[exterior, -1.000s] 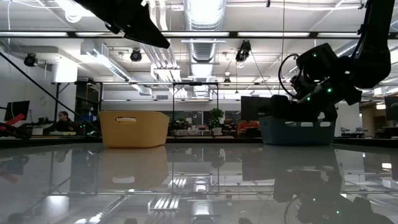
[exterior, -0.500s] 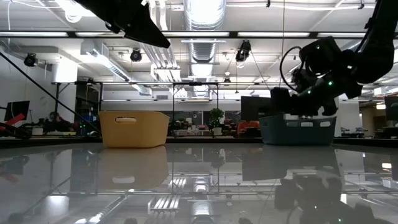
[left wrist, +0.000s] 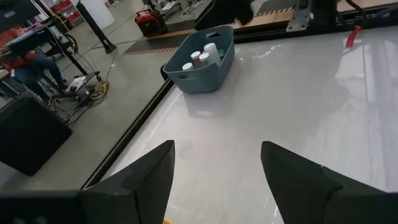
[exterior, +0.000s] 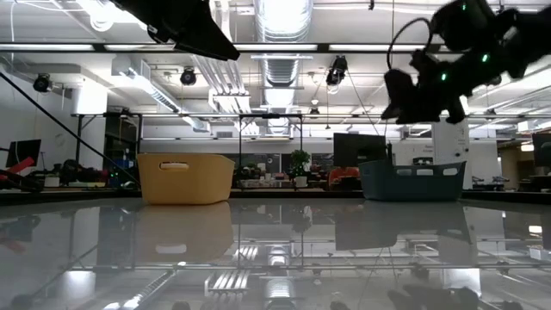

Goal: Pick and place medicine bottles into bin by pill shape (circle, oval)
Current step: Put the white bottle pill into the blue bin

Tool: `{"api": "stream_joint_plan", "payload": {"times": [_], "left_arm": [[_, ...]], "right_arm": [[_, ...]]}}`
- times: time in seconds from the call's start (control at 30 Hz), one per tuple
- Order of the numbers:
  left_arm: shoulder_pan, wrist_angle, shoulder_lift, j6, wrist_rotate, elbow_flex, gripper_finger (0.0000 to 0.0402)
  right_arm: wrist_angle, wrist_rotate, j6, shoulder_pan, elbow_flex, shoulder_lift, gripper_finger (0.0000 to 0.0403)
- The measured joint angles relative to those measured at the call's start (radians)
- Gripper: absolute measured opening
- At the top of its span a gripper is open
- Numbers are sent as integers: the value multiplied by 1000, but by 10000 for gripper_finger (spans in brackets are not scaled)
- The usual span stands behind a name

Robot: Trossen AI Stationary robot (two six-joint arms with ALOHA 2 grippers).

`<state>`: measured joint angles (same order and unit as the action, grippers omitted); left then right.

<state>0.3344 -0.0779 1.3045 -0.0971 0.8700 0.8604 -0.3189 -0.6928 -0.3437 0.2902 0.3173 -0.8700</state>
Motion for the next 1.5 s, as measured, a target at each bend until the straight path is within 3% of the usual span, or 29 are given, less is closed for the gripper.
{"api": "stream_joint_plan", "payload": {"times": [0.17, 0.33, 0.53, 0.67, 0.93, 1.33, 1.5], "left_arm": [[0, 21, 0, 0, 0, 0, 223], [0, 29, 0, 0, 0, 0, 223], [0, 50, 0, 0, 0, 0, 223], [0, 49, 0, 0, 0, 0, 223], [0, 53, 0, 0, -1, 0, 223], [0, 56, 0, 0, -1, 0, 223], [0, 55, 0, 0, -1, 0, 223]], "right_arm": [[447, 204, -94, -39, 188, 114, 201], [761, 454, -201, -75, 354, 127, 201], [934, 728, -355, -162, 454, 84, 201], [954, 836, -477, -257, 472, 47, 201], [995, 886, -747, -519, 523, -61, 201], [1265, 884, -1051, -882, 712, -304, 201], [1291, 884, -1003, -1003, 781, -401, 201]]}}
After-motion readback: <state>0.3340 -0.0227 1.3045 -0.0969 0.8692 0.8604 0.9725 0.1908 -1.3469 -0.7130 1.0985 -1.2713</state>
